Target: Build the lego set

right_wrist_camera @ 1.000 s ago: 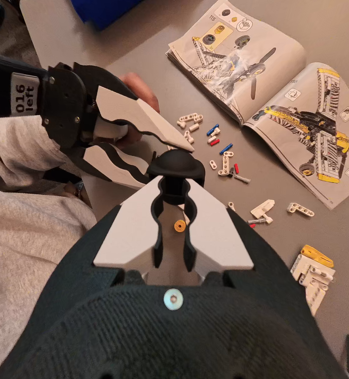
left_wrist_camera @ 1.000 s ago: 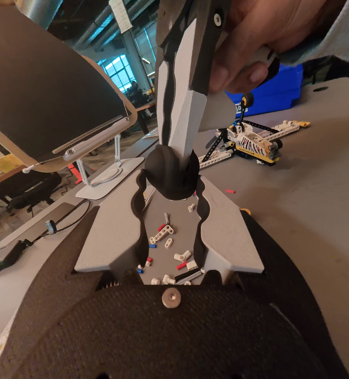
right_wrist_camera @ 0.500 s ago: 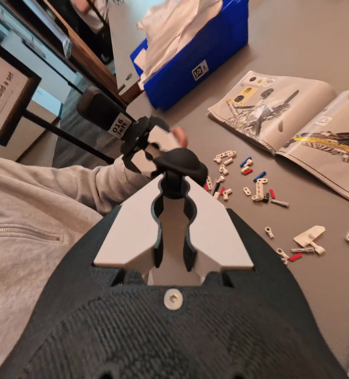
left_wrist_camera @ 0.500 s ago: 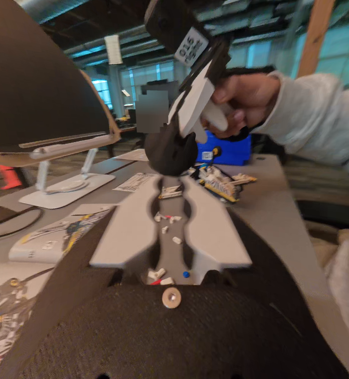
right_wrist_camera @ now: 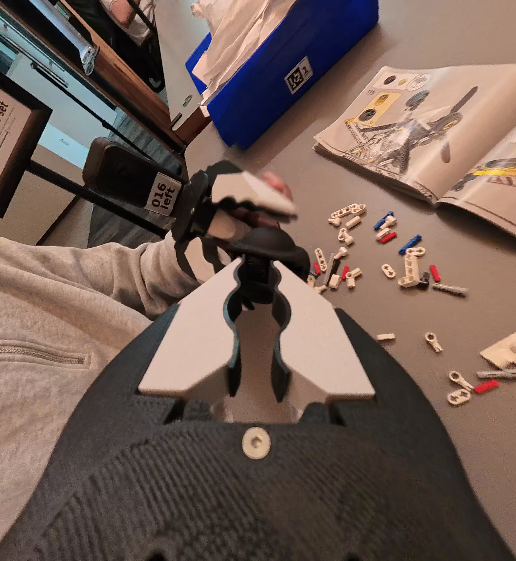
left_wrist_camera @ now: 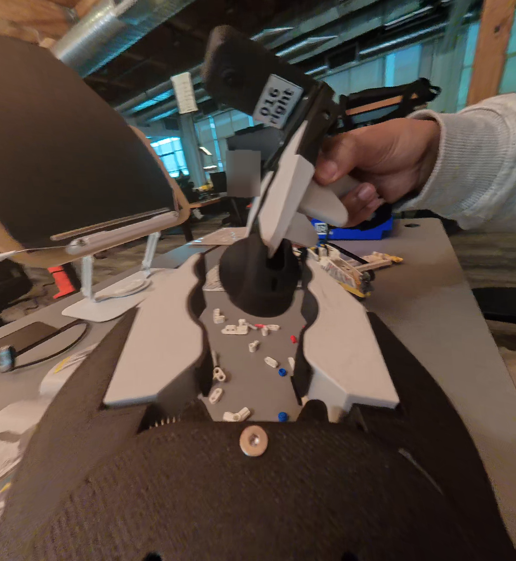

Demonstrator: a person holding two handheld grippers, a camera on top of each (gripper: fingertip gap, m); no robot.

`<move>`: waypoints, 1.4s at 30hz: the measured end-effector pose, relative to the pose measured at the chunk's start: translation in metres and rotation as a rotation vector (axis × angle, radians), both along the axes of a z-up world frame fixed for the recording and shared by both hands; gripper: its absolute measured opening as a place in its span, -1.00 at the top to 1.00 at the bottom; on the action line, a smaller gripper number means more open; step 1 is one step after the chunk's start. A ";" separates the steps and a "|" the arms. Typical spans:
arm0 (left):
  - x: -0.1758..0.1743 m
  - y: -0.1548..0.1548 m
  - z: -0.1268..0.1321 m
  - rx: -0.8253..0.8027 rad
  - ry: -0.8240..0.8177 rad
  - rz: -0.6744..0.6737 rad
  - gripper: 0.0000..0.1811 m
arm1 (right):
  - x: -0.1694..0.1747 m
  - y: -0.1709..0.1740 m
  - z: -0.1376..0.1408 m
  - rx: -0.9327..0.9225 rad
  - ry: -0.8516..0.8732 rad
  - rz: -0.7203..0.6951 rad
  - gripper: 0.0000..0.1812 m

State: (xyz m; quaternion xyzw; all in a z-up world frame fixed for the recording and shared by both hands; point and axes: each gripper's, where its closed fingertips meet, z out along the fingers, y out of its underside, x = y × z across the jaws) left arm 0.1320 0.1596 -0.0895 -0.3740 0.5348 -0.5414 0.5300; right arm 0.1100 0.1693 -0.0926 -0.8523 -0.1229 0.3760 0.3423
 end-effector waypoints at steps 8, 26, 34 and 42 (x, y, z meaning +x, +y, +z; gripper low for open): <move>-0.007 -0.015 -0.002 -0.186 0.079 -0.250 0.41 | -0.005 -0.013 0.004 0.100 -0.096 0.138 0.87; -0.038 -0.017 0.032 -0.510 -0.028 -0.588 0.52 | -0.023 -0.022 0.046 0.374 0.022 0.208 0.87; -0.038 0.004 0.034 -0.561 -0.047 -0.520 0.58 | 0.030 -0.005 0.097 0.503 0.409 -0.082 0.87; -0.050 0.070 0.044 -0.658 -0.244 -0.237 1.00 | 0.054 0.005 -0.073 0.055 -0.560 -0.166 0.86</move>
